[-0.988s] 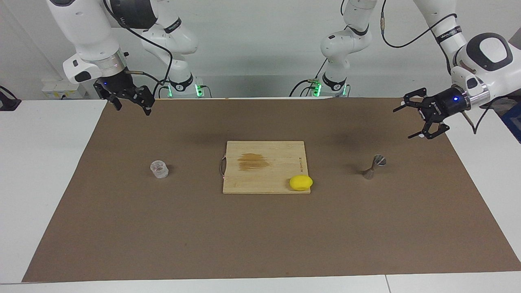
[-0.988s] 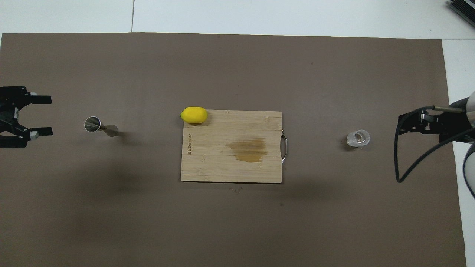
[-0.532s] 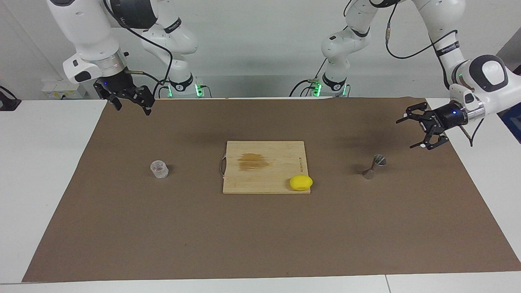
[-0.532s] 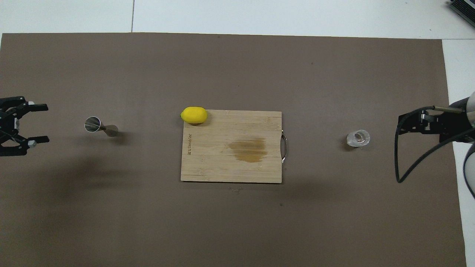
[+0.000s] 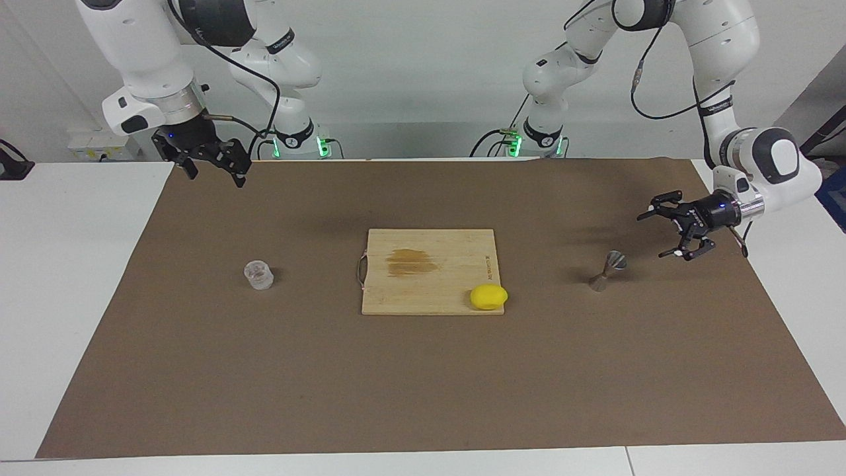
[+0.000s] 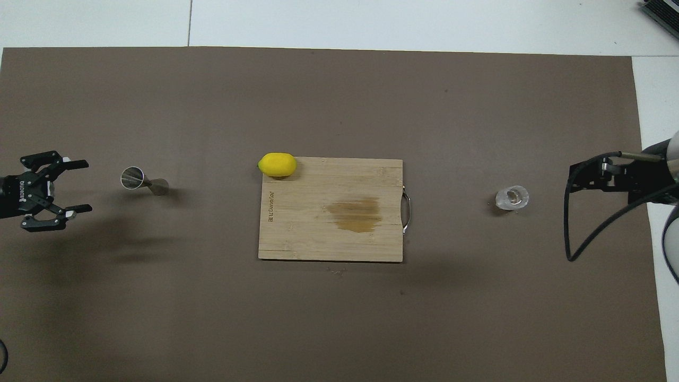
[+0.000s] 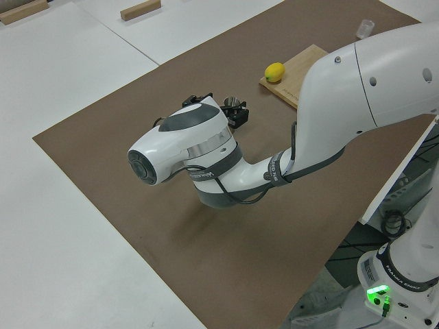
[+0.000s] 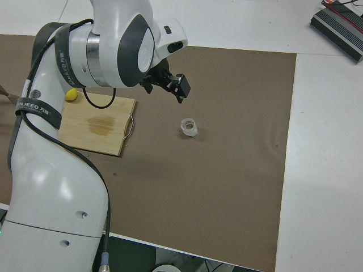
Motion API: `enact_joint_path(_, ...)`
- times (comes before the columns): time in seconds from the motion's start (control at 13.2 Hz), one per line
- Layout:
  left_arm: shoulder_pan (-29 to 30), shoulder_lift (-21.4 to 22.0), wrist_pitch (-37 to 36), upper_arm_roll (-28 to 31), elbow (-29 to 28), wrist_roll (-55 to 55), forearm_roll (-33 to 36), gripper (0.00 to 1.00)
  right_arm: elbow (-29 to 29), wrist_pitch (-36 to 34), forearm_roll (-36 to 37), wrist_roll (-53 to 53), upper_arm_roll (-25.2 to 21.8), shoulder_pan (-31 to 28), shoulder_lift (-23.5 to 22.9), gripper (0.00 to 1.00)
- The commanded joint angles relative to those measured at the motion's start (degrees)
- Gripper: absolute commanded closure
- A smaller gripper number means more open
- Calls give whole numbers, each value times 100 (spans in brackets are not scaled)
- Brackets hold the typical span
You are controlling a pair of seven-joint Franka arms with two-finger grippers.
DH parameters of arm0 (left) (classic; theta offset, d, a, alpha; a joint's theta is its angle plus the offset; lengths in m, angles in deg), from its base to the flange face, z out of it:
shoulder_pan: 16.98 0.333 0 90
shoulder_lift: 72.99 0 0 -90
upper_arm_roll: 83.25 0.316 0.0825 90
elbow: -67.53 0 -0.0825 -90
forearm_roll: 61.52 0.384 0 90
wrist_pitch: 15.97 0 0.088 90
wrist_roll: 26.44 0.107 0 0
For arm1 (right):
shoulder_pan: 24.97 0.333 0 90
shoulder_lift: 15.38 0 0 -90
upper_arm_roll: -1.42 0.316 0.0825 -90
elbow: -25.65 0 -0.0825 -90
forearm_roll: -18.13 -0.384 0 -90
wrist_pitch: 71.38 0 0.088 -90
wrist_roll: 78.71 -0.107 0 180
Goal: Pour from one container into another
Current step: 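Move the open left gripper toward the small metal cup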
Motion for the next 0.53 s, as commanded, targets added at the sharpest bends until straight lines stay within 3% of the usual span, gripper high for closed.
enact_joint_path(0.0,60,-357,3,-34,-228,705,-370,0,172,48,-60,-135,41,-51,152,0)
enact_joint_path(0.46,-28,-376,231,-34,-299,865,-580,0,172,48,-60,-135,49,-51,152,0)
